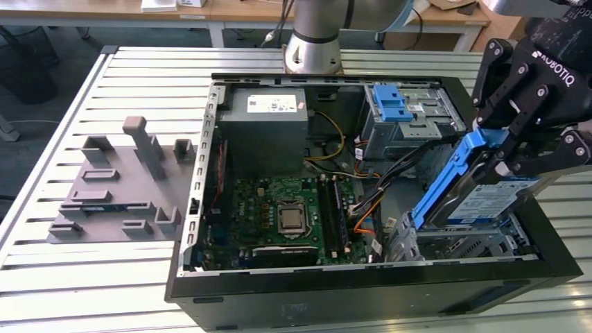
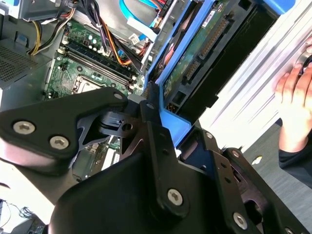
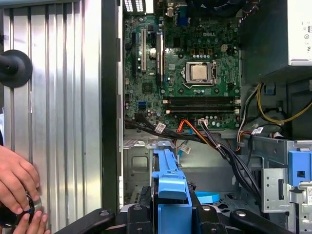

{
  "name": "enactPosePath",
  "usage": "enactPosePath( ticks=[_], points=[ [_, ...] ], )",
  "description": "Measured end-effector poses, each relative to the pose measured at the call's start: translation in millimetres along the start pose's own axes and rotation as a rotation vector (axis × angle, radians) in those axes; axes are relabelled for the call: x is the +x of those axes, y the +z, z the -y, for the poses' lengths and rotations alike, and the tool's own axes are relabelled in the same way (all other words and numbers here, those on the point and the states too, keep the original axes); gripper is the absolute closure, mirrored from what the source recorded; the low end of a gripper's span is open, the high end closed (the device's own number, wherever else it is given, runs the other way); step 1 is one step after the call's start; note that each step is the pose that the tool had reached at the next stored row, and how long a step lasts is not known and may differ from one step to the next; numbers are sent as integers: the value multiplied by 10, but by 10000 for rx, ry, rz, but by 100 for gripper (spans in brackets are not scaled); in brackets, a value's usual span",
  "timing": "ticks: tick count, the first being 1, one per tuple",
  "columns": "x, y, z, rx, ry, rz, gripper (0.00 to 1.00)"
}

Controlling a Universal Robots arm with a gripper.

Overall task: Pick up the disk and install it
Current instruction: 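Insert the disk into the insertion slot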

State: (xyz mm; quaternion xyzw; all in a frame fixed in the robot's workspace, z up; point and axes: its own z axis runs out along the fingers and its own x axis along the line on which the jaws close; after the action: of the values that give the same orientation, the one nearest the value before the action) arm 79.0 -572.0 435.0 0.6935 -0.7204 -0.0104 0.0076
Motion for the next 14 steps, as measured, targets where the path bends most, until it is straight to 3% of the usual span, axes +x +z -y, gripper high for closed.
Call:
enactPosePath(
  ticks=[14],
  points=[
    [0, 15, -2, 1, -2, 12, 63]
  ],
)
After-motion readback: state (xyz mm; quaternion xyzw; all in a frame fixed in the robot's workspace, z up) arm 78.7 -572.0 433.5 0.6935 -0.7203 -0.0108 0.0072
